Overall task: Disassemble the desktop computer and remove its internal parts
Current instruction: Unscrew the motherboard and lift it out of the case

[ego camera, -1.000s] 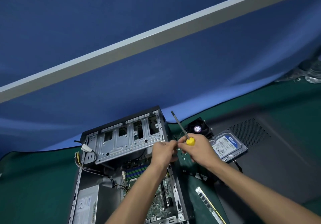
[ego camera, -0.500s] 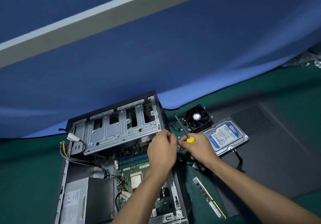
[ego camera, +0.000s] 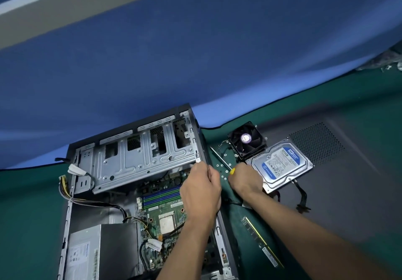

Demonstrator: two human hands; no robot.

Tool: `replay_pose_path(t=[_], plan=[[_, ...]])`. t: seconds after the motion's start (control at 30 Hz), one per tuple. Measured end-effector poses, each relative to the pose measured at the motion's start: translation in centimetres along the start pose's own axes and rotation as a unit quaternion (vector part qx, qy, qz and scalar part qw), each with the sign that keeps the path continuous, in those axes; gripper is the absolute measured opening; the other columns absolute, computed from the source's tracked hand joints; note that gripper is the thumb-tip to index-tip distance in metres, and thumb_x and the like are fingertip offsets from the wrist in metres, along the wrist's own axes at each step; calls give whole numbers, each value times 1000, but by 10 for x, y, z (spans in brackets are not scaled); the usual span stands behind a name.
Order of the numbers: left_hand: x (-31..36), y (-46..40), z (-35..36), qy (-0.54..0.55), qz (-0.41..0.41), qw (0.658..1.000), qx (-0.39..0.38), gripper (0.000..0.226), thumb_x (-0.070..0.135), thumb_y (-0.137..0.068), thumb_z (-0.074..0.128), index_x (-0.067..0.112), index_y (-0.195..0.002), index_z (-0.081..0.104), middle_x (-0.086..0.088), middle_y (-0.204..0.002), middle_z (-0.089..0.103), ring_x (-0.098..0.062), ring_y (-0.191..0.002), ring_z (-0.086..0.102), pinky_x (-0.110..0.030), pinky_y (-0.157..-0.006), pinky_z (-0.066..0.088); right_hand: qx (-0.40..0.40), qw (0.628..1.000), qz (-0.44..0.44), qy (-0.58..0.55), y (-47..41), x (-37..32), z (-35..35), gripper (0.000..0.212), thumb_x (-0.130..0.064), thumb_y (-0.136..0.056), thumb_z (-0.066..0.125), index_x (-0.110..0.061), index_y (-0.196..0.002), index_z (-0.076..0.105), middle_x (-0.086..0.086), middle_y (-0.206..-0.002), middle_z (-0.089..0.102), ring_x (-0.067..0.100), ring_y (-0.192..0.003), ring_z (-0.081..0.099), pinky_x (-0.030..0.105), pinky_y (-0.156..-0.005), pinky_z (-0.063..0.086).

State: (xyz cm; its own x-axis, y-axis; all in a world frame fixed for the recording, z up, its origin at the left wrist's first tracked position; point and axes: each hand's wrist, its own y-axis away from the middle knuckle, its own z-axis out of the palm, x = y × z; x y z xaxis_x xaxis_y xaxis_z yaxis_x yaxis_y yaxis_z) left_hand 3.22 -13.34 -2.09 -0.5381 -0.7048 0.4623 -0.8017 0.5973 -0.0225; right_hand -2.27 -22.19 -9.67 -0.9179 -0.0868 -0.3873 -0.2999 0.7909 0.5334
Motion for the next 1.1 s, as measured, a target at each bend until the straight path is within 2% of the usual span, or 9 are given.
replay_pose_path(t=[0.23, 0.33, 0.43, 0.57, 0.67, 0.8, 0.9, 1.0, 1.1], plan=[[-1, -2, 1, 25, 13, 1000, -5, 49, 15, -85, 57, 29, -56, 19, 9, -53, 28, -11, -45, 28, -28, -53, 22, -13, 999, -10, 33, 1, -1, -1, 12, -18, -88, 57, -10, -92, 65, 6, -97, 69, 26, -89, 64, 25, -65, 38], [-1, -2, 0, 25, 18, 1000, -4, 50, 14, -84, 57, 30, -56, 19, 11, -52, 30, -3, -44, 29, -27, -52, 21, -34, 999, -23, -11, 4, 4, -9, 11, -21, -88, 56, -12, -87, 61, 8, -92, 67, 28, -88, 63, 26, -64, 40], [-3, -3, 0, 23, 28, 999, -3, 45, 16, -84, 58, 28, -58, 24, 9, -52, 32, -8, -45, 31, -27, -52, 24, -69, 992, -53, -86, 10, 7, -26, 13, -26, -87, 57, -14, -81, 59, 9, -88, 67, 29, -85, 64, 30, -67, 47], [2, 0, -10, -2, 83, 996, 24, 15, 18, -86, 61, 21, -94, 49, 4, -60, 53, -23, -44, 52, -24, -47, 28, -81, 983, -116, -119, 28, 3, -58, 22, -22, -84, 59, -17, -64, 50, 8, -71, 63, 26, -66, 58, 31, -62, 47], [3, 1, -18, -44, 163, 985, 33, 53, 20, -77, 74, 12, -125, 57, -4, -82, 66, -20, -37, 53, -23, -34, 28, -89, 982, -163, -26, 44, -6, -77, 21, -22, -82, 60, -16, -64, 51, 3, -64, 56, 25, -68, 56, 29, -56, 39], [-15, -1, -27, -80, 257, 960, 75, 25, 20, -70, 83, 16, -91, 71, 1, -61, 60, -15, -35, 50, -21, -30, 30, -107, 968, -210, 84, 66, -21, -92, 18, -25, -78, 62, -18, -66, 51, 2, -71, 58, 22, -70, 57, 27, -54, 38], [-42, -3, -34, -8, 287, 952, 102, 8, 23, -77, 77, 16, -81, 73, 4, -48, 58, -13, -35, 51, -17, -34, 33, -171, 957, -222, 72, 80, -33, -103, 15, -23, -79, 66, -22, -70, 55, -3, -65, 60, 11, -51, 56, 20, -47, 40], [-67, -2, -37, 5, 260, 962, 80, 13, 24, -69, 82, 21, -79, 75, 6, -42, 55, -11, -32, 49, -13, -39, 30, -186, 953, -228, 75, 90, -50, -115, 15, -24, -80, 71, -28, -77, 57, -7, -68, 65, 4, -44, 59, 20, -50, 43], [-85, 1, -34, 46, 179, 982, 49, 18, 24, -70, 82, 23, -87, 76, 4, -45, 59, -15, -36, 53, -20, -40, 40, -154, 954, -237, 96, 100, -71, -120, 15, -29, -78, 74, -28, -80, 59, -3, -79, 69, 4, -47, 60, 22, -51, 44]])
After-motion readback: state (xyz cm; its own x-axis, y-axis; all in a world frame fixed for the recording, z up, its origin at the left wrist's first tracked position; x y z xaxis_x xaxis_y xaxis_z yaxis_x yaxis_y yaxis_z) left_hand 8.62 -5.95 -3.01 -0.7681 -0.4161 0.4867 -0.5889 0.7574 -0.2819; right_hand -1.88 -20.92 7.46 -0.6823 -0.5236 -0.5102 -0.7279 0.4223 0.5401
